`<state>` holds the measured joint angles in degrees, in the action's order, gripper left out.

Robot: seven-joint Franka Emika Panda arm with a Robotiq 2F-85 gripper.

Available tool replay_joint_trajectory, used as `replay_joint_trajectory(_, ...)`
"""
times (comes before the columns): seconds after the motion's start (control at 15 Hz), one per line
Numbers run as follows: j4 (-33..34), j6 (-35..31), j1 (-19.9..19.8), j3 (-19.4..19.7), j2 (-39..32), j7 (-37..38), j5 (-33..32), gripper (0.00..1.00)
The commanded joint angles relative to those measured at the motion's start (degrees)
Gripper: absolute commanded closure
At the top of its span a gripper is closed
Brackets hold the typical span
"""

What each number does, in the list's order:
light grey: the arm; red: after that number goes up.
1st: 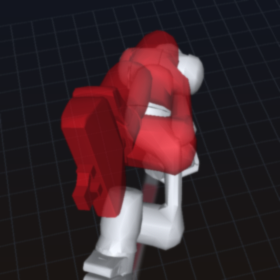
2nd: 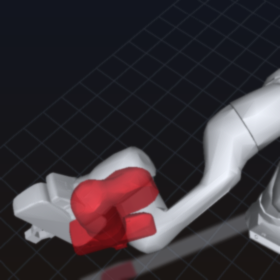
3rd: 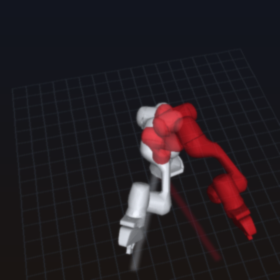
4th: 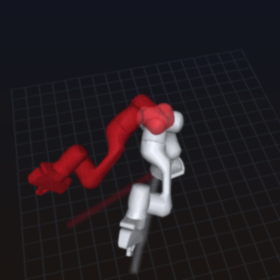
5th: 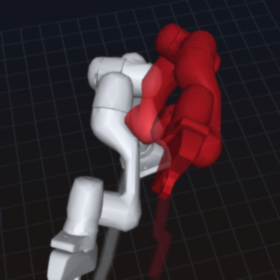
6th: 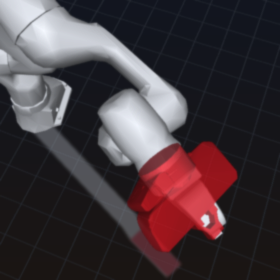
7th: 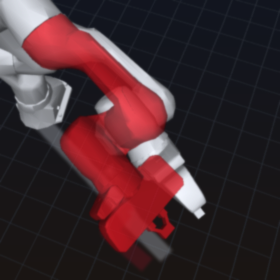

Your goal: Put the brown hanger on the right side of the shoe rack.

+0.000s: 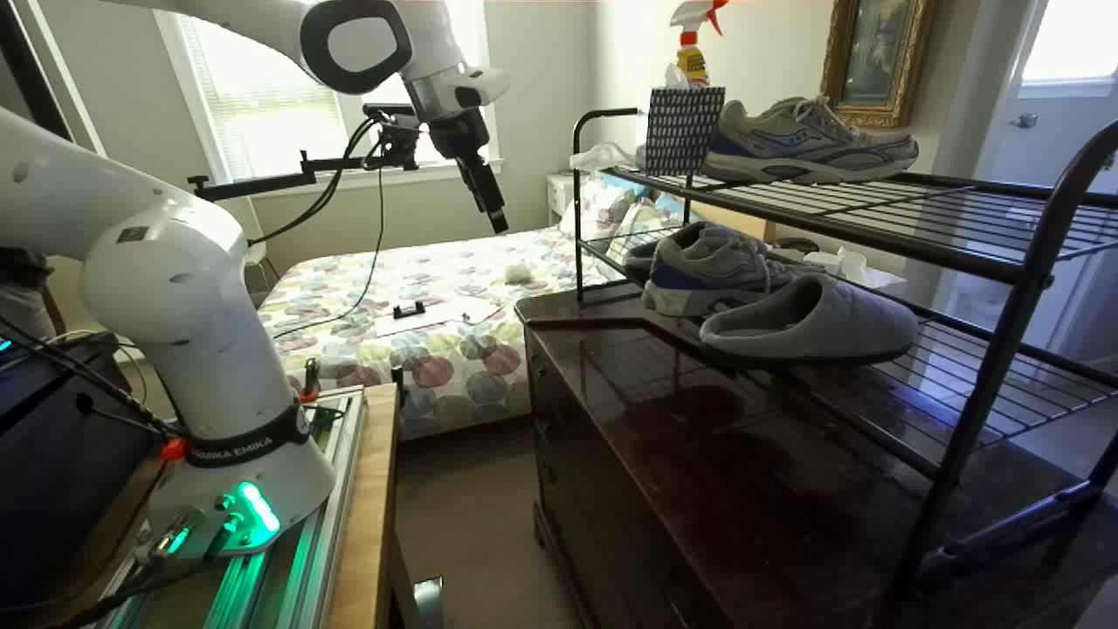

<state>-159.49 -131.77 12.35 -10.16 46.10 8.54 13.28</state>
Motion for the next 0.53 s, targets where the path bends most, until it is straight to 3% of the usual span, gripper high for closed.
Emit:
replay_joint_trajectory(0.0,-0.02,0.1,0.11,0.15,-0.11,0.09,-0.17,0.0)
replay_joint_trajectory(0.47,1.03,0.65,-0.48,-0.47,-2.01,0.79,-0.76,0.0)
